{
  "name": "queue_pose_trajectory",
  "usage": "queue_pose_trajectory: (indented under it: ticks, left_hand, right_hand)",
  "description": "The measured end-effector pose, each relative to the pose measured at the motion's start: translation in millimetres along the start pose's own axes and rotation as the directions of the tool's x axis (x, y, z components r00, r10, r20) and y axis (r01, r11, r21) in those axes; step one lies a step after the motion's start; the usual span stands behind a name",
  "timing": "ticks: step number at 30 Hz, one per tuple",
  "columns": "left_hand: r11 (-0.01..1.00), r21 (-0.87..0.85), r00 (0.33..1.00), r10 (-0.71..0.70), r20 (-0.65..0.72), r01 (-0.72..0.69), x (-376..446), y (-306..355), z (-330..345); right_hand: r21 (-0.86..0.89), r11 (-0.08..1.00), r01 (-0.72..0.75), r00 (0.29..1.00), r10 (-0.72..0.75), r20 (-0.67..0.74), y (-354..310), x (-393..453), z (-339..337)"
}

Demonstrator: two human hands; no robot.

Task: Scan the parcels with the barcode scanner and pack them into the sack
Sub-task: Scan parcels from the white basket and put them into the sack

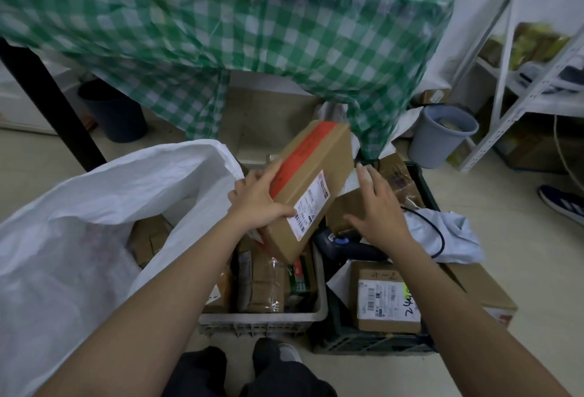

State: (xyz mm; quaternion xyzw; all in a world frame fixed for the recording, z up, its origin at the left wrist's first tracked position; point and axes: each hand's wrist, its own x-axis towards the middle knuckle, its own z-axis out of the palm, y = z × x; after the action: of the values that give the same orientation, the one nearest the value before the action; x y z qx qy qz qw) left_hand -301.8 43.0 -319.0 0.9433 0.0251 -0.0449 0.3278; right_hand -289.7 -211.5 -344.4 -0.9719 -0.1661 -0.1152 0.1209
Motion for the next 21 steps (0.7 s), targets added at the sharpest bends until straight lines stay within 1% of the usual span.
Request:
queue_pose_trajectory:
  ticks: [1, 2, 3, 5, 7, 9, 10, 11, 12, 13, 14, 15, 16, 17, 18, 19, 20, 21]
  left_hand:
    - [0.997, 0.066, 0.999, 0.038, 0.002, -0.038, 1.9, 1.6, -4.1]
    - [0.986, 0.145, 0.997, 0.079, 0.008, -0.079, 3.7, 3.1, -8.7]
    - [0.96, 0.246, 0.991, 0.133, 0.009, -0.131, 4.1, 6.3, -14.1]
    - [0.848, 0.467, 0.961, 0.274, 0.019, -0.251, 4.4, 13.6, -23.6]
    - [0.715, 0.609, 0.914, 0.403, 0.043, -0.344, 3.0, 20.9, -32.4]
    - [0.651, 0.652, 0.887, 0.455, 0.077, -0.39, 1.2, 23.5, -41.1]
    - [0.637, 0.659, 0.885, 0.455, 0.098, -0.401, 0.9, 22.3, -44.6]
    - [0.62, 0.672, 0.883, 0.455, 0.112, -0.405, 1.6, 20.1, -47.6]
    - [0.594, 0.693, 0.877, 0.465, 0.117, -0.408, 0.5, 17.4, -50.0]
    - [0.576, 0.712, 0.87, 0.482, 0.1, -0.401, -1.0, 14.9, -52.9]
    - [0.595, 0.71, 0.869, 0.493, 0.047, -0.376, -1.6, 11.6, -57.3]
    - [0.669, 0.666, 0.875, 0.482, -0.05, -0.33, -2.0, 8.3, -63.2]
    - [0.786, 0.555, 0.877, 0.439, -0.192, -0.272, -2.6, 5.1, -70.1]
    - [0.905, 0.363, 0.862, 0.357, -0.36, -0.223, -2.9, 1.6, -76.6]
    - [0.974, 0.103, 0.837, 0.225, -0.499, -0.201, -3.0, -0.9, -81.9]
    - [0.965, -0.177, 0.835, 0.069, -0.546, -0.195, -2.9, -1.9, -86.6]
    - [0.9, -0.401, 0.867, -0.057, -0.495, -0.17, -3.0, -1.6, -89.9]
    - [0.833, -0.541, 0.91, -0.13, -0.393, -0.115, -3.1, -0.2, -91.7]
  right_hand:
    - [-0.051, 0.996, 0.079, 0.996, -0.081, -0.045, -11.1, 11.2, -9.3]
    - [-0.11, 0.983, 0.15, 0.987, -0.156, -0.05, -22.7, 22.6, -18.6]
    - [-0.163, 0.964, 0.213, 0.976, -0.218, -0.016, -33.8, 34.0, -26.9]
    - [-0.24, 0.922, 0.304, 0.952, -0.284, 0.115, -49.8, 57.4, -39.5]
    - [-0.3, 0.888, 0.35, 0.92, -0.265, 0.289, -57.1, 81.4, -47.6]
    - [-0.269, 0.885, 0.381, 0.863, -0.235, 0.448, -60.7, 101.9, -46.2]
    - [-0.237, 0.891, 0.387, 0.833, -0.227, 0.505, -62.7, 108.0, -43.5]
    - [-0.207, 0.898, 0.389, 0.816, -0.231, 0.53, -65.5, 110.3, -41.8]
    - [-0.185, 0.904, 0.385, 0.818, -0.242, 0.522, -67.4, 110.5, -39.1]
    - [-0.17, 0.912, 0.372, 0.838, -0.251, 0.484, -67.9, 109.9, -37.5]
    - [-0.157, 0.925, 0.346, 0.868, -0.252, 0.427, -66.6, 109.8, -37.3]
    - [-0.128, 0.944, 0.304, 0.905, -0.244, 0.348, -64.6, 110.9, -39.0]
    - [-0.067, 0.971, 0.23, 0.942, -0.205, 0.265, -61.2, 113.6, -41.5]
    - [0.054, 0.99, 0.13, 0.973, -0.138, 0.185, -57.4, 117.0, -44.4]
    - [0.237, 0.972, 0.009, 0.991, -0.041, 0.129, -53.4, 120.4, -47.5]
    - [0.462, 0.88, -0.109, 0.992, 0.067, 0.105, -52.7, 121.8, -52.3]
    - [0.672, 0.713, -0.201, 0.979, 0.157, 0.127, -52.9, 121.8, -57.2]
    - [0.804, 0.534, -0.262, 0.963, 0.193, 0.186, -53.8, 120.0, -61.8]
